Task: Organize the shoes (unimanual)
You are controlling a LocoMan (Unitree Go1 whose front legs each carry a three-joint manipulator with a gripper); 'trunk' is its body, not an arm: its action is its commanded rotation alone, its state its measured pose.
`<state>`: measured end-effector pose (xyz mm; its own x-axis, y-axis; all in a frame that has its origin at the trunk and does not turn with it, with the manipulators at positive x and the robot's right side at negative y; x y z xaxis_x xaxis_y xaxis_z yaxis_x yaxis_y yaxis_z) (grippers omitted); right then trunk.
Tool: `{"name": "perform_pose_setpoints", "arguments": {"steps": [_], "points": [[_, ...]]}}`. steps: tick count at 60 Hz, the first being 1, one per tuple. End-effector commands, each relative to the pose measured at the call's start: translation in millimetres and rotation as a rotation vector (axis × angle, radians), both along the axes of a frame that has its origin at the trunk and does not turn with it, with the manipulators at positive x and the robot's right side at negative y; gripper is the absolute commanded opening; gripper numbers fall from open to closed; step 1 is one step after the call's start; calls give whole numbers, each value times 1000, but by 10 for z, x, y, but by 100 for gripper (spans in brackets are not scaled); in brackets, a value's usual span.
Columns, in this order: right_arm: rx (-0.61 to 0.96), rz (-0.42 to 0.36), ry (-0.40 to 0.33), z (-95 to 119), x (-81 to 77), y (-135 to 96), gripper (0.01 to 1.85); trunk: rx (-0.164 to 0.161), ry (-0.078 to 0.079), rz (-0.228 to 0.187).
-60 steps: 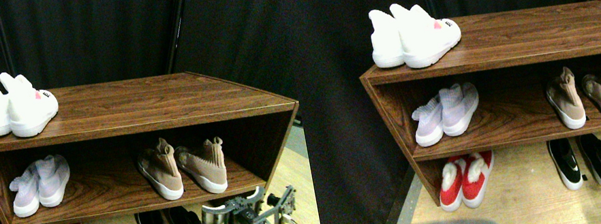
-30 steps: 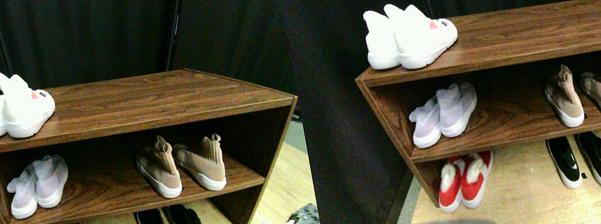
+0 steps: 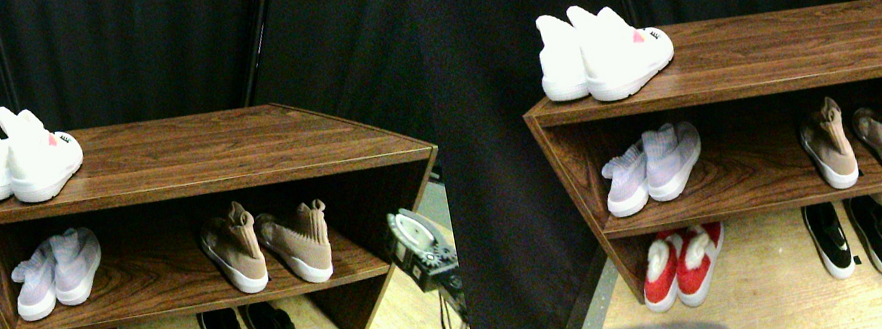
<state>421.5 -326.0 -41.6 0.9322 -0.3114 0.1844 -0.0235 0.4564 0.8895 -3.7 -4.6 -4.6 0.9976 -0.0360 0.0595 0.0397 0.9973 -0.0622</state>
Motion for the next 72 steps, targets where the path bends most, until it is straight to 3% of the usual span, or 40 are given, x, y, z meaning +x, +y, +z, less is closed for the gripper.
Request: {"name": "perform_pose_setpoints", "arguments": {"steps": [1, 18, 26, 30, 44, 72], "points": [[31, 23, -21, -37, 152, -24, 6, -23, 21, 8], [95, -5, 77, -290, 626, -59, 6, -21, 25, 16], [130, -47, 84, -416, 772, -86, 6, -24, 28, 23], [116, -79, 99, -460, 797, -74, 6, -27, 29, 26], [160, -66, 130, -615, 849, 18, 6, -34, 34, 39], [224, 6, 131, -543, 781, 382, 6, -61, 36, 62]]}}
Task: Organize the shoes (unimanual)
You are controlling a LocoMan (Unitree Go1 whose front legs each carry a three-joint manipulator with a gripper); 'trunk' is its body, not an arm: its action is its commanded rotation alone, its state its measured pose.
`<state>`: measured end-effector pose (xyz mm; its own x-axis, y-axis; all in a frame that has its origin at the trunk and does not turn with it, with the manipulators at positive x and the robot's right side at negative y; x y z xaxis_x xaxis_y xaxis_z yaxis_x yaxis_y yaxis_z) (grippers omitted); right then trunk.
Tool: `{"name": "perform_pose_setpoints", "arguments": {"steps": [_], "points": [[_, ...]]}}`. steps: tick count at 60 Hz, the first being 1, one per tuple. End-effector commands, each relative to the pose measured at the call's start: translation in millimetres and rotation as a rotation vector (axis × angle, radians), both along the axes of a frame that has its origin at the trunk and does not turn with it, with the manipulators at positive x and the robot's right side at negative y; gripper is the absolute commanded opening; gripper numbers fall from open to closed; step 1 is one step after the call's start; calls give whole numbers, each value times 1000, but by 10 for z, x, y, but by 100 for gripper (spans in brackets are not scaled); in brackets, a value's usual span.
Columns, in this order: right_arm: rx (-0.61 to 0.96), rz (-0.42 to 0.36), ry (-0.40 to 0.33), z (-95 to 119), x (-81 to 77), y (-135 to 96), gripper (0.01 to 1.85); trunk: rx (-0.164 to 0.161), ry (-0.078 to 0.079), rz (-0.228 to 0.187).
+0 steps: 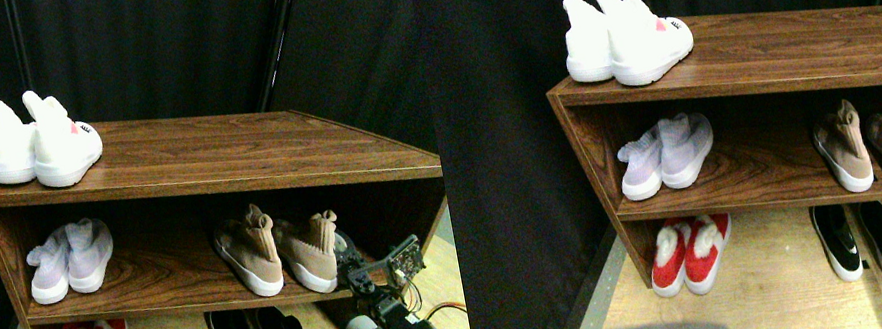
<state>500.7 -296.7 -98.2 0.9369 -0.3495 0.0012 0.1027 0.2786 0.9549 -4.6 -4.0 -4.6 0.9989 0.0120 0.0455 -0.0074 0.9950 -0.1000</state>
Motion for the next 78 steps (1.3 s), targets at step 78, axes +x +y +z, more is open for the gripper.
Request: {"name": "perform_pose_setpoints", "arguments": {"steps": [78], "points": [[-75, 162, -51, 317, -179, 92, 6, 12, 19, -20]]}}
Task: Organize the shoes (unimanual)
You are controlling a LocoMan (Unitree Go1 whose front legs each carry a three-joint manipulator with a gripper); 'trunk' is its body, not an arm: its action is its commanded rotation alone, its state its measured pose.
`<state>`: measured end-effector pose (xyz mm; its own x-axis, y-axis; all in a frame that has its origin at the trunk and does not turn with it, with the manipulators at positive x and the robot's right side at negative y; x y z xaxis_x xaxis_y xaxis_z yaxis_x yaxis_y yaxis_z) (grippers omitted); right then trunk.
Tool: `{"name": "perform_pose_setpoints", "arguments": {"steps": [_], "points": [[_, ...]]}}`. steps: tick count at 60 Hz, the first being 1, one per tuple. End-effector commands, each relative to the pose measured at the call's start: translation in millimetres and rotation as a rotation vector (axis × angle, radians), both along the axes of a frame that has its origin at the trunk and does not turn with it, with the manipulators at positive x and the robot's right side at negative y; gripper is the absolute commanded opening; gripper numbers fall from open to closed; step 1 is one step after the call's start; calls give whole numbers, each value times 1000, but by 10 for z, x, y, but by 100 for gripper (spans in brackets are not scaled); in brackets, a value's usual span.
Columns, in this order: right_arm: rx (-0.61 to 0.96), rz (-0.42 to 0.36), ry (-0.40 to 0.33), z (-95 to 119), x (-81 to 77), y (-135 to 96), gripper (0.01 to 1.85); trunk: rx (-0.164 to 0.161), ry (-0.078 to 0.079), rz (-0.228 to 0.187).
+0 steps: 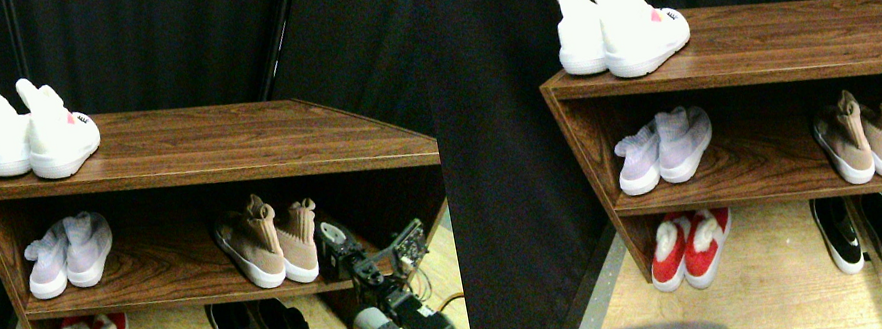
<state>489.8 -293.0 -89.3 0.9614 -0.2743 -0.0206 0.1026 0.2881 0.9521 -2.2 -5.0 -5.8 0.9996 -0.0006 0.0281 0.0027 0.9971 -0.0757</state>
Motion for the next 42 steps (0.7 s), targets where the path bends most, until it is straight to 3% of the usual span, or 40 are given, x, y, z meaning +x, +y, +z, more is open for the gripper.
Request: {"name": "perform_pose_setpoints", "arguments": {"steps": [1, 14, 24, 29, 34, 39, 42], "points": [[-69, 84, -77, 228, -71, 55, 6, -12, 2, -8], [-28, 134, -126, 400, -300, -5, 6, -5, -2, -20], [-58, 163, -179, 449, -601, -17, 6, -4, 2, -20], [-33, 238, -199, 430, -700, -38, 6, -5, 12, -23], [-39, 220, -213, 393, -849, -32, 6, -6, 22, -21], [-53, 245, -214, 361, -933, -46, 6, -6, 27, -20], [-49, 270, -213, 315, -986, -58, 6, -2, 39, -19]]}}
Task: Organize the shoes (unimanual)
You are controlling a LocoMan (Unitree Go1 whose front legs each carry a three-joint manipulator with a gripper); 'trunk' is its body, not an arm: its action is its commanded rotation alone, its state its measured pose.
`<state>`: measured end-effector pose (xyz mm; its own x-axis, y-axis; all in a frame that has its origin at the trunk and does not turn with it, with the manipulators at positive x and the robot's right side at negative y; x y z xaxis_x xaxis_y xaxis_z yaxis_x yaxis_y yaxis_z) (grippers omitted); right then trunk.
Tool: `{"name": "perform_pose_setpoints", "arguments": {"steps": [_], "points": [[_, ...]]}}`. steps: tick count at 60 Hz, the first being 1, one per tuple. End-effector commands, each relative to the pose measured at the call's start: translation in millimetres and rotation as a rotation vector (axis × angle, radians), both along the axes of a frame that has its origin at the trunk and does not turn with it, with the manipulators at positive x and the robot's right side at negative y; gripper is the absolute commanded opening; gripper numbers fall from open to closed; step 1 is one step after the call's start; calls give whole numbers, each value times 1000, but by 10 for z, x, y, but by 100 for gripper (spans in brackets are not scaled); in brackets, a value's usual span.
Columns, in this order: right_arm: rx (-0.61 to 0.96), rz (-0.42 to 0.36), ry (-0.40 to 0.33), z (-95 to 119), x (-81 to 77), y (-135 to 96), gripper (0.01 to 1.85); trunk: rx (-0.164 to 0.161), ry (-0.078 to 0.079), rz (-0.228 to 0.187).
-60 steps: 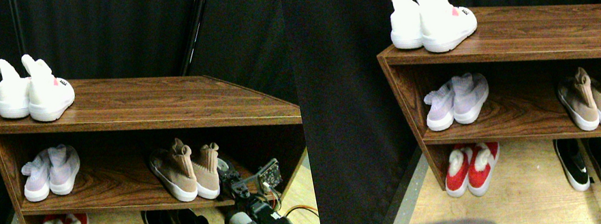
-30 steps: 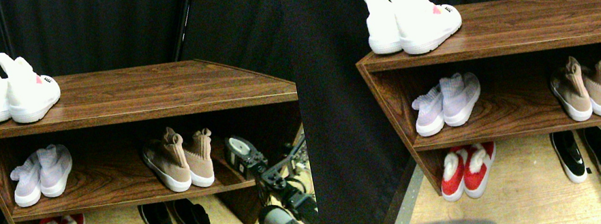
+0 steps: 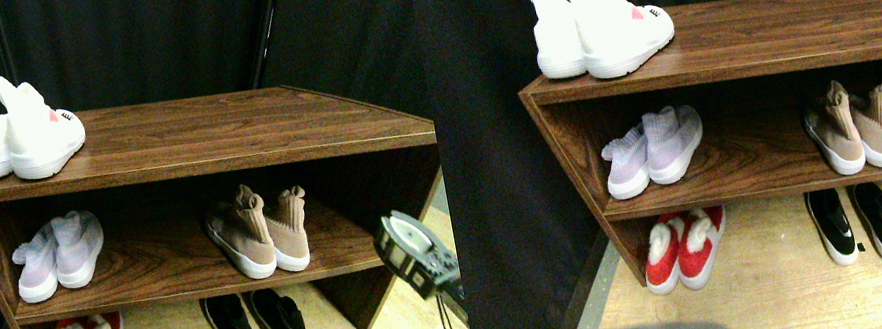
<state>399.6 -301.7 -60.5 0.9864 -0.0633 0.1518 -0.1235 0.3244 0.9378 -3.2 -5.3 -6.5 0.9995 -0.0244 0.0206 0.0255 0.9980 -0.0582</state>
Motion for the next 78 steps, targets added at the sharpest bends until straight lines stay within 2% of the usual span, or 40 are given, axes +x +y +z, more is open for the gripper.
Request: {"name": "perform_pose_setpoints", "arguments": {"steps": [1, 5, 6, 8, 11, 13, 14, 17, 18, 21, 22, 32, 35, 44, 45, 47, 48, 57, 62, 68, 74, 78], "points": [[-10, 60, -46, -5, -96, 24, 6, -20, 32, 4], [20, 75, -38, -111, -113, 22, 6, -17, 43, 6], [20, 75, -38, -111, -113, 22, 6, -14, 50, 5], [44, 67, -27, -179, -121, 27, 6, -14, 50, 5], [63, 80, -15, -260, -126, 24, 6, -13, 63, 3], [69, 87, -8, -291, -127, 22, 6, -13, 63, 3], [69, 86, -5, -323, -131, 22, 6, -14, 71, 3], [71, 84, 8, -384, -141, 24, 6, -14, 71, 3], [73, 74, 18, -416, -148, 28, 6, -14, 77, 5], [86, 70, 37, -498, -154, 34, 6, -14, 77, 5], [93, 68, 41, -513, -155, 35, 6, -15, 82, 8], [156, 33, 105, -756, -129, 66, 6, -17, 85, 12], [142, 40, 130, -854, -94, 79, 6, -18, 88, 14], [229, 36, 192, -1121, 56, 77, 6, -22, 90, 22], [225, 32, 198, -1158, 83, 70, 6, -22, 90, 22], [241, -30, 217, -1211, 117, 74, 6, -23, 91, 22], [249, -31, 226, -1241, 149, 64, 6, -23, 91, 23], [264, -44, 261, -1368, 310, 21, 6, -27, 93, 30], [272, -103, 286, -1449, 426, 13, 6, -29, 95, 33], [275, -101, 296, -1519, 539, -22, 6, -30, 96, 36], [265, -156, 305, -1521, 626, -60, 6, -30, 95, 38], [272, -148, 305, -1527, 661, -82, 6, -30, 96, 37]]}}
